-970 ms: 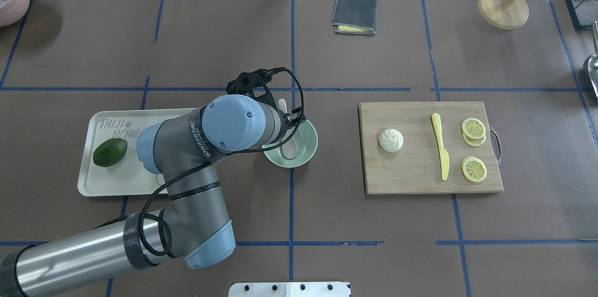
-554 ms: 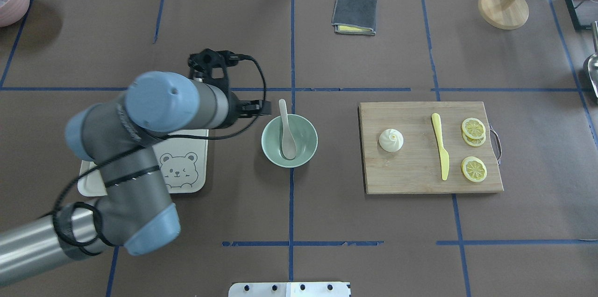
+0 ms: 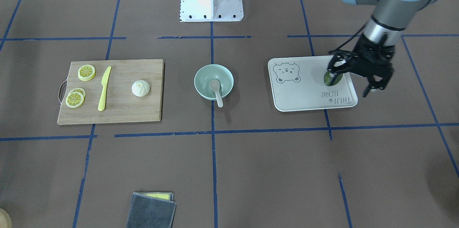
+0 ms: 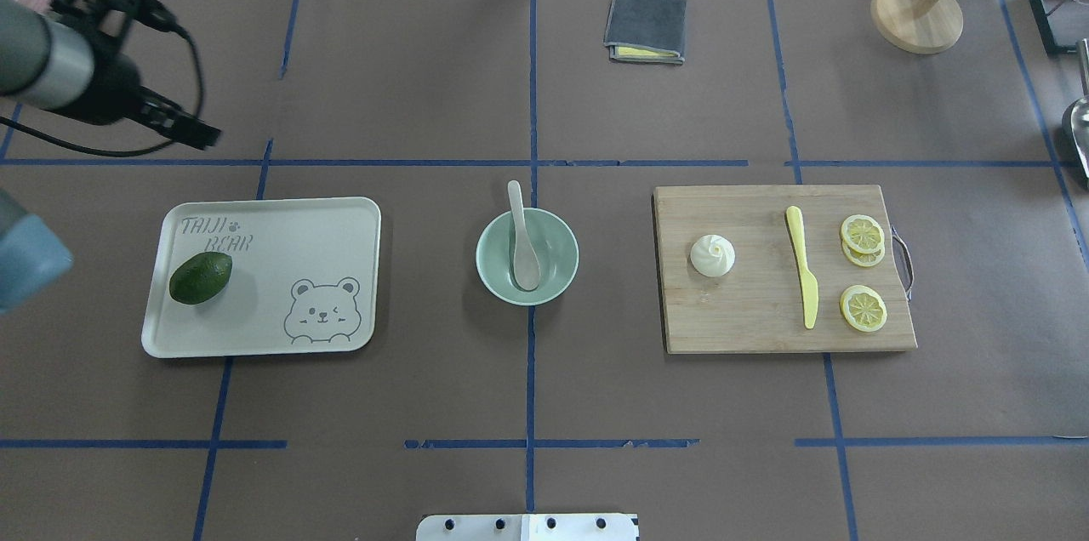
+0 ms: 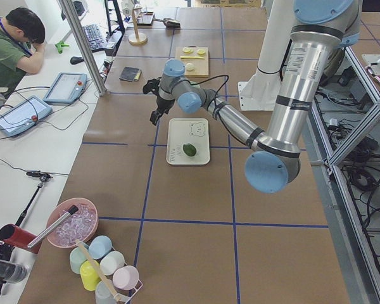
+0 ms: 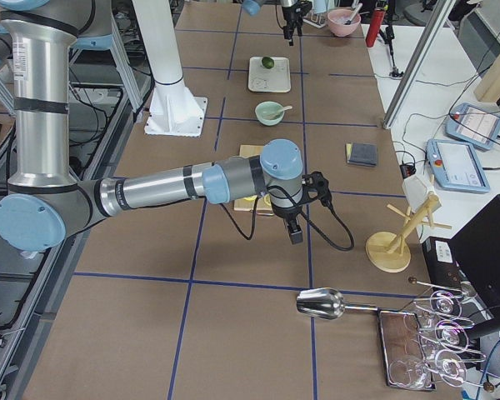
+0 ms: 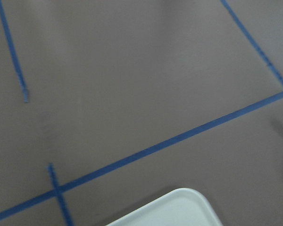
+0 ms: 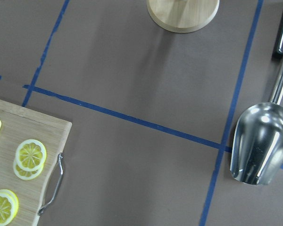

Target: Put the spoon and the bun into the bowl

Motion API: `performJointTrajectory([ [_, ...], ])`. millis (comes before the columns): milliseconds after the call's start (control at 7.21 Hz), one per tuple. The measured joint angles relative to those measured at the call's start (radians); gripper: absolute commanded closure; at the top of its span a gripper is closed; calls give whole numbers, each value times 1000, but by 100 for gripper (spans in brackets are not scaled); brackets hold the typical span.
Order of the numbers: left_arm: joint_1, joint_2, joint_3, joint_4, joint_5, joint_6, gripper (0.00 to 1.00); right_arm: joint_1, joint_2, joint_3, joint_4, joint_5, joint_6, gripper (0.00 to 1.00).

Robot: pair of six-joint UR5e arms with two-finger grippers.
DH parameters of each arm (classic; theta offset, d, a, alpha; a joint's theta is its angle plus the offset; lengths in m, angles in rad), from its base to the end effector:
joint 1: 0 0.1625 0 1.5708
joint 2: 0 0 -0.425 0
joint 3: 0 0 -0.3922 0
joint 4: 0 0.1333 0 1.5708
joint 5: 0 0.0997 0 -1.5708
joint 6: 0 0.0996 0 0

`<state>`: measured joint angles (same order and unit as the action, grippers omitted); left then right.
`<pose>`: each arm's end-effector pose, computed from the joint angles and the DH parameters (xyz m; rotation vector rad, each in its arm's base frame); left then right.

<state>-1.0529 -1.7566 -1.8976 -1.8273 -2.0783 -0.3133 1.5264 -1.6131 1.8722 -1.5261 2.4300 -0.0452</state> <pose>0.1997 -0.5221 0.3810 0.4960 0.7484 0.3858 0.0367 -0.4778 0.5189 0.2855 -0.8534 -0.2140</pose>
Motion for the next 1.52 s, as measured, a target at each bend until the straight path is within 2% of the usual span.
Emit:
performJointTrajectory([
  [139,-133,80,39,2,-96,124,0,-43,14,11,23,10,55,0],
  [416,-336,201,109,44,-169,338,0,-147,22,23,144,-10,217,0],
  [693,-521,249,115,225,-204,475,0,-298,61,37,207,-117,395,0],
  [970,-583,267,125,317,-209,511,0,-472,118,58,219,-236,592,0],
  [1248,-592,269,125,331,-213,516,0,-680,206,70,220,-407,810,2],
  [1386,-592,270,124,332,-215,517,0,-781,249,64,217,-500,891,12],
  [1525,-593,271,123,332,-216,517,0,-861,291,40,213,-574,946,31],
])
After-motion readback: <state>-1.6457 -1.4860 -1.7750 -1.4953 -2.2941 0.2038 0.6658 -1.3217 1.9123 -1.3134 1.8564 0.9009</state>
